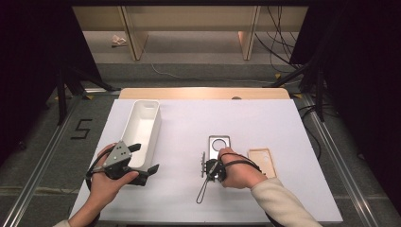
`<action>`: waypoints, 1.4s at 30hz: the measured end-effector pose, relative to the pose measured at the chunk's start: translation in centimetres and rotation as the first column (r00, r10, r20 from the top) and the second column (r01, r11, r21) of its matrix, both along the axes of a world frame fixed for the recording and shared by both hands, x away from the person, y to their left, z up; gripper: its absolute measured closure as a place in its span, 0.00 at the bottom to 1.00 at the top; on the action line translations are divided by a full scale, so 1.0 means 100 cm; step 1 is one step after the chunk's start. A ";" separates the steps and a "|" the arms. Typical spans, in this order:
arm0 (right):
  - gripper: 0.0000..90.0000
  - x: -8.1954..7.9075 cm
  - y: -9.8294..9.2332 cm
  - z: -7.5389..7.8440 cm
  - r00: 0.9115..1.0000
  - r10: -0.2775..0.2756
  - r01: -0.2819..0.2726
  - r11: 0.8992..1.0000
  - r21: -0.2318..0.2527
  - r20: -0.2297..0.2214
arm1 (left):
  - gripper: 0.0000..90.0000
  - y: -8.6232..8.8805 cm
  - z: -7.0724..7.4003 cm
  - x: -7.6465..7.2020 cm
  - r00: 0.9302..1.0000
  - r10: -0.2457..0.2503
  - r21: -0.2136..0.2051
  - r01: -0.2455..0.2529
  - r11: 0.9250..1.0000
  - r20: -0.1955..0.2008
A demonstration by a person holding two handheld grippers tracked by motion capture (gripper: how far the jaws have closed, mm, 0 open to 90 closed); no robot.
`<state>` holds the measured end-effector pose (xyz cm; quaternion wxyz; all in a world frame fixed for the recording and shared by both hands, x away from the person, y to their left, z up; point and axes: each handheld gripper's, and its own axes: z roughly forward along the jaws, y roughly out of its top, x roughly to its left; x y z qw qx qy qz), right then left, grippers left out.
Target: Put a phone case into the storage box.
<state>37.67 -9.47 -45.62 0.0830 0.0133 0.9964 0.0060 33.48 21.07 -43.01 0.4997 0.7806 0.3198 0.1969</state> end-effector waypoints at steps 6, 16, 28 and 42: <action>1.00 0.000 -0.002 0.000 1.000 0.016 -0.016 1.000 0.013 0.010 | 0.03 0.000 0.000 0.000 1.000 0.001 -0.002 -0.001 1.000 -0.001; 1.00 -0.003 -0.005 0.002 1.000 0.013 -0.013 0.999 0.043 0.001 | 0.03 0.000 0.000 0.000 1.000 0.003 -0.004 -0.003 1.000 0.000; 1.00 -0.004 -0.017 0.015 1.000 -0.008 0.004 0.991 0.136 0.023 | 0.03 0.000 0.000 0.000 1.000 0.001 -0.001 -0.001 1.000 0.000; 1.00 -0.004 -0.037 0.025 0.998 -0.034 0.012 0.944 0.331 0.062 | 0.03 0.000 0.000 0.000 1.000 0.002 -0.001 -0.002 1.000 -0.001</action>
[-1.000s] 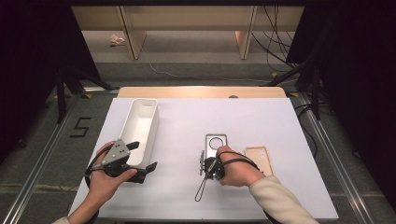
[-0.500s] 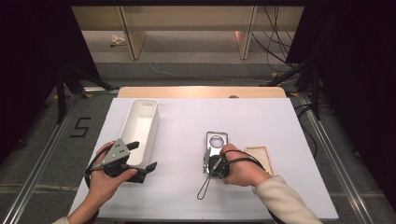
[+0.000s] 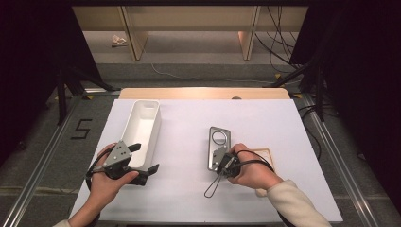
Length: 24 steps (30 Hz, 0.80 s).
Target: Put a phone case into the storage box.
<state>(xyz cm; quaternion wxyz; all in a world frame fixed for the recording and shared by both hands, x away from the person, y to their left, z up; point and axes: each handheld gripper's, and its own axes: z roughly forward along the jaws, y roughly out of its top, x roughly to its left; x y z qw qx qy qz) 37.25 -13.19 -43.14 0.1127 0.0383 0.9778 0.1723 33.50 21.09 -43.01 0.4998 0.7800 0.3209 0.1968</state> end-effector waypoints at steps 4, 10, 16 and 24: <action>1.00 -0.002 -0.005 0.001 1.000 -0.004 0.003 0.999 0.050 0.025 | 0.03 0.000 0.000 0.000 1.000 0.002 0.001 -0.002 1.000 0.000; 1.00 -0.003 -0.012 0.004 0.999 -0.005 0.000 0.994 0.114 0.048 | 0.03 0.000 0.000 0.000 1.000 0.002 0.001 -0.002 1.000 0.001; 1.00 -0.005 -0.018 0.004 0.999 -0.019 0.010 0.985 0.173 0.049 | 0.03 0.000 0.000 0.000 1.000 0.003 0.001 -0.003 1.000 0.002; 1.00 -0.008 -0.023 0.001 0.999 -0.012 0.003 0.982 0.188 0.051 | 0.03 0.000 0.000 0.000 1.000 0.002 0.001 -0.002 1.000 0.002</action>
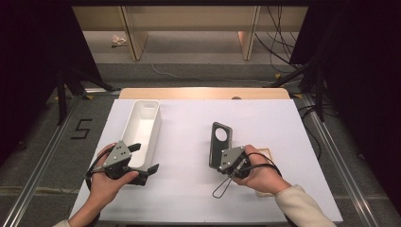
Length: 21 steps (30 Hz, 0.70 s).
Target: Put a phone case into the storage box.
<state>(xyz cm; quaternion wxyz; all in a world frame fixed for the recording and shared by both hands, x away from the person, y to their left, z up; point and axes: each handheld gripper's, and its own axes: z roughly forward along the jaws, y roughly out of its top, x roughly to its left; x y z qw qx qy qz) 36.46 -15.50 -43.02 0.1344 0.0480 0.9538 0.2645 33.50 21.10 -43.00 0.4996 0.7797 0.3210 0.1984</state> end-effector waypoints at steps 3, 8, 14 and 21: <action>1.00 -0.002 0.000 -0.001 1.000 0.013 -0.013 1.000 -0.006 0.002 | 0.03 0.000 0.000 0.000 1.000 0.001 0.001 -0.001 1.000 0.000; 1.00 -0.005 0.001 -0.002 1.000 0.017 -0.017 1.000 -0.008 0.007 | 0.03 0.000 0.000 0.000 1.000 0.002 0.004 -0.002 1.000 0.000; 1.00 -0.006 0.002 -0.001 1.000 0.023 -0.023 1.000 -0.001 0.014 | 0.03 0.000 0.000 0.000 1.000 0.004 0.004 -0.004 1.000 0.002; 1.00 -0.009 0.003 -0.001 0.999 0.033 -0.033 0.999 0.002 0.026 | 0.05 -0.004 0.002 0.000 1.000 0.009 0.008 -0.009 1.000 0.004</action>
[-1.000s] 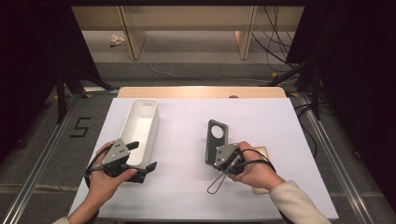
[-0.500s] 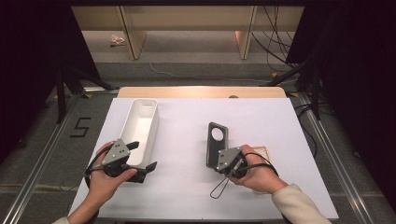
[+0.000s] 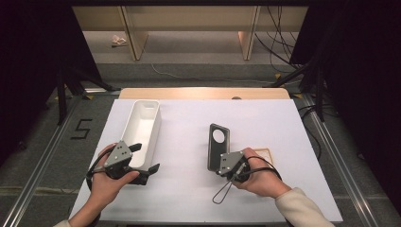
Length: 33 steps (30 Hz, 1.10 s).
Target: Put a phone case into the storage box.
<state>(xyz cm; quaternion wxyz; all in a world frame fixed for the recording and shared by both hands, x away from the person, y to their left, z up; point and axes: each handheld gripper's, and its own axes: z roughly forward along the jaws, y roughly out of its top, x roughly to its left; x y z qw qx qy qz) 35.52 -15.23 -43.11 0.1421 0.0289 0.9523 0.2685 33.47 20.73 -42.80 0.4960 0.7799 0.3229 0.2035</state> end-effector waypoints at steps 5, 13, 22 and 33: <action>1.00 -0.002 0.002 -0.001 1.000 0.005 -0.005 1.000 0.003 0.016 | 0.07 -0.007 0.005 0.001 1.000 0.010 0.019 -0.010 1.000 0.001; 1.00 -0.006 0.008 0.001 0.999 0.022 -0.022 1.000 -0.007 0.026 | 0.11 -0.030 0.018 0.014 0.999 0.026 0.035 -0.024 0.999 -0.042; 1.00 -0.010 0.013 0.001 0.998 0.036 -0.035 0.999 -0.012 0.052 | 0.15 -0.058 0.031 0.037 0.997 0.031 0.035 -0.028 0.999 -0.074; 1.00 -0.011 0.016 0.003 0.996 0.044 -0.043 0.999 -0.014 0.072 | 0.17 -0.080 0.043 0.068 0.992 0.038 0.062 -0.030 0.998 -0.118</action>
